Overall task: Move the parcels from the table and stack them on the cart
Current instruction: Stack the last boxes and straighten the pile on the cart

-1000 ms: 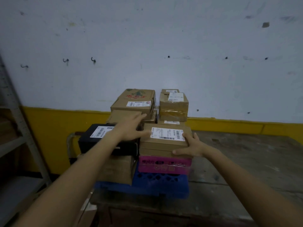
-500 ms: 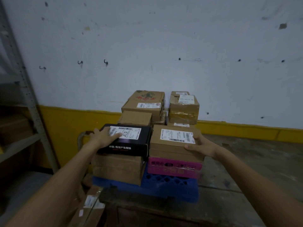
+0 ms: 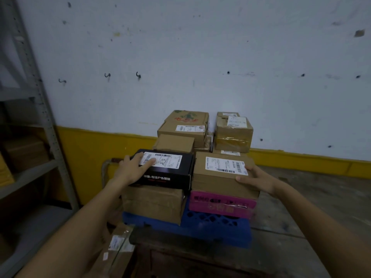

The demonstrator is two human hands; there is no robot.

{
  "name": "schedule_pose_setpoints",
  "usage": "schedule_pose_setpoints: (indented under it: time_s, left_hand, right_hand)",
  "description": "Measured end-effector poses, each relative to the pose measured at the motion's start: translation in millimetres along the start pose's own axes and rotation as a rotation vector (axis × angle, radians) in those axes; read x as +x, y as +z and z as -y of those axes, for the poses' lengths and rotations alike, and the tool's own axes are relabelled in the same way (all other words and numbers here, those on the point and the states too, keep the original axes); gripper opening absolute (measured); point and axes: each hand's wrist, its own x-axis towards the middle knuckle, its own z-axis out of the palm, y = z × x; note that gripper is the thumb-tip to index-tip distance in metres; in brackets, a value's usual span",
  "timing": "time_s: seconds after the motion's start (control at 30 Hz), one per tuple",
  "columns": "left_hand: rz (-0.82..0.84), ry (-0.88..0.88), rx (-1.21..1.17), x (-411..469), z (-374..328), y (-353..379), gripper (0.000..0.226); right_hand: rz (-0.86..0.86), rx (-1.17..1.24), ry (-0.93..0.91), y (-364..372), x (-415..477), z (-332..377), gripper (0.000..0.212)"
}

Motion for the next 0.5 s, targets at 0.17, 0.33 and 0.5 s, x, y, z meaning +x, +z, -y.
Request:
schedule_pose_setpoints:
  time_s: [0.17,0.33,0.5]
  left_hand:
    - [0.019,0.029,-0.234,-16.2,21.6,-5.7,0.098]
    - [0.007,0.087,-0.279,-25.8,27.2,0.0,0.095]
    - [0.022,0.105,-0.346,-24.8,26.0,8.4,0.094]
  right_hand:
    - [-0.012,-0.038,0.007,1.4,-1.4,2.5,0.084]
    - [-0.029,-0.032,0.012,2.4,-1.1,1.8,0.083]
    - [-0.028,-0.014,0.012,2.7,-1.7,2.3,0.081]
